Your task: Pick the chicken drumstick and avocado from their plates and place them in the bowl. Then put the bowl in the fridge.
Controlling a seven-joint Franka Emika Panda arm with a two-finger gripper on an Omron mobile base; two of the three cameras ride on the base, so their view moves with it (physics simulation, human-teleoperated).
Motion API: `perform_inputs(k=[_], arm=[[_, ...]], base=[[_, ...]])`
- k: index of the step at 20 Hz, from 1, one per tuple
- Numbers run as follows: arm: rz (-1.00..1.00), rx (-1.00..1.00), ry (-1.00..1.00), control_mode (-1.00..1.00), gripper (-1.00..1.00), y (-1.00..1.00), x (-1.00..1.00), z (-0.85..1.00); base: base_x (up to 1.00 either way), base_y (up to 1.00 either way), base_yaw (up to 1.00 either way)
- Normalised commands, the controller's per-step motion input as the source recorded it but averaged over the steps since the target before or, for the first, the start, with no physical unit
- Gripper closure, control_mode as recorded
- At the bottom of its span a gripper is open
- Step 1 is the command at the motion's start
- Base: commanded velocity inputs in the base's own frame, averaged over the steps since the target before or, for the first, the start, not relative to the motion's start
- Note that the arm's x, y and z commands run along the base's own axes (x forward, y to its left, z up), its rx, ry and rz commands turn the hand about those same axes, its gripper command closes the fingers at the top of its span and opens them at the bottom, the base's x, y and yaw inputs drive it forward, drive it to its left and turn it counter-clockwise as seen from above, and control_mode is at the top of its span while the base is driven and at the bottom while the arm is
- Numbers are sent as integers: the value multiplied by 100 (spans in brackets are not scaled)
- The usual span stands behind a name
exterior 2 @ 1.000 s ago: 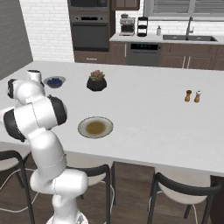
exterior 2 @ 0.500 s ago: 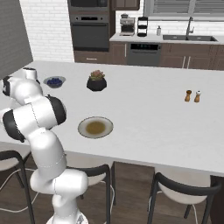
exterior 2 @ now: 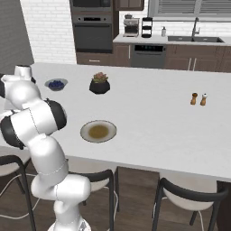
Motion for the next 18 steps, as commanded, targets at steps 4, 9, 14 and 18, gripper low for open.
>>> perform_inputs(k=[4, 9, 14, 18], arm=[[47, 0, 0, -100, -100, 25, -9, 20], [53, 0, -6, -100, -100, 10, 0, 4], [34, 1, -16, -100, -100, 18, 4, 6], [10, 13, -28, -100, -100, 13, 1, -6]], base=[[0, 0, 0], [0, 0, 0], [0, 0, 0], [0, 0, 0]])
